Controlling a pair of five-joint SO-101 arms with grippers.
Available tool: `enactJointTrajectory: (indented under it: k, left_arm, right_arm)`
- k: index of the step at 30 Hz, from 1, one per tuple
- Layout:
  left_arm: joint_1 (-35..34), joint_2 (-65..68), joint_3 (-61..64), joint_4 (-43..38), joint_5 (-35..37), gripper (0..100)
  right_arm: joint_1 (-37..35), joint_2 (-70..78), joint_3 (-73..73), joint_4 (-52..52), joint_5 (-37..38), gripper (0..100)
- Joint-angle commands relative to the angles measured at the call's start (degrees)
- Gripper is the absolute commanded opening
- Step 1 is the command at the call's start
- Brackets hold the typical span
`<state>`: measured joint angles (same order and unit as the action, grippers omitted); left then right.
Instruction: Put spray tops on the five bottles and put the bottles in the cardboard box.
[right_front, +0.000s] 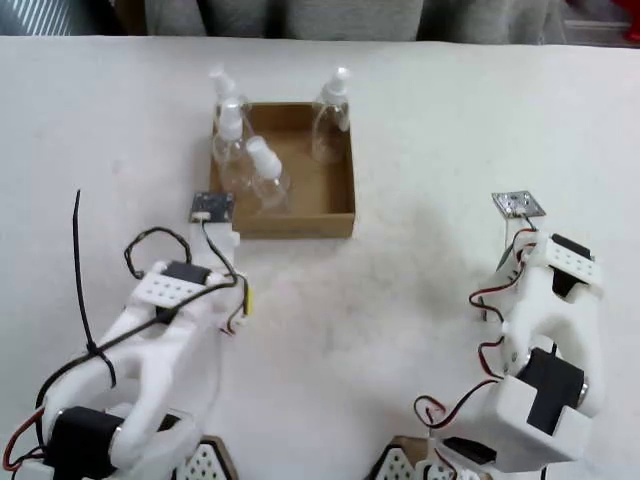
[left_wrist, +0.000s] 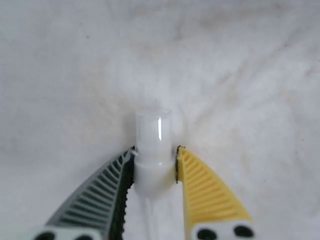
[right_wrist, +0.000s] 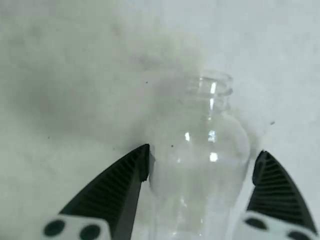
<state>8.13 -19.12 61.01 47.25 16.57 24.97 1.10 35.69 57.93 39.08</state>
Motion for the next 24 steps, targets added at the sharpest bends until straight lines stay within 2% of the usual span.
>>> enactJointTrajectory:
  k: [1,6,10,17,20,22,24]
  left_arm:
    - [0.8,-1.3,-0.1,-0.7,-0.4,2]
    - [0.7,-1.3,-0.1,-0.7,-0.4,2]
    - [0.7,-1.3,-0.1,-0.7,-0.4,2]
    - [0.7,-1.3,-0.1,-0.7,-0.4,2]
    - [0.7,-1.3,-0.1,-0.7,-0.4,2]
    - [0.7,-1.3,-0.1,-0.7,-0.4,2]
    - [0.7,-1.3,-0.1,-0.7,-0.4,2]
  right_arm:
    - [-1.2,-0.3,-2.4,-2.8,0.2,23.5]
    - [-1.5,-0.3,-2.4,-3.1,0.5,22.7]
    - [-1.5,-0.3,-2.4,-3.1,3.9,22.2]
    - [-1.5,-0.8,-2.8,-3.0,3.8,2.2]
    - [-0.7,-0.8,-4.7,-2.6,3.7,2.4]
    - [0.6,-0.9,-6.3,-1.3,0.7,2.6]
    - [1.5,-1.6,-9.0,0.8,-5.9,2.8]
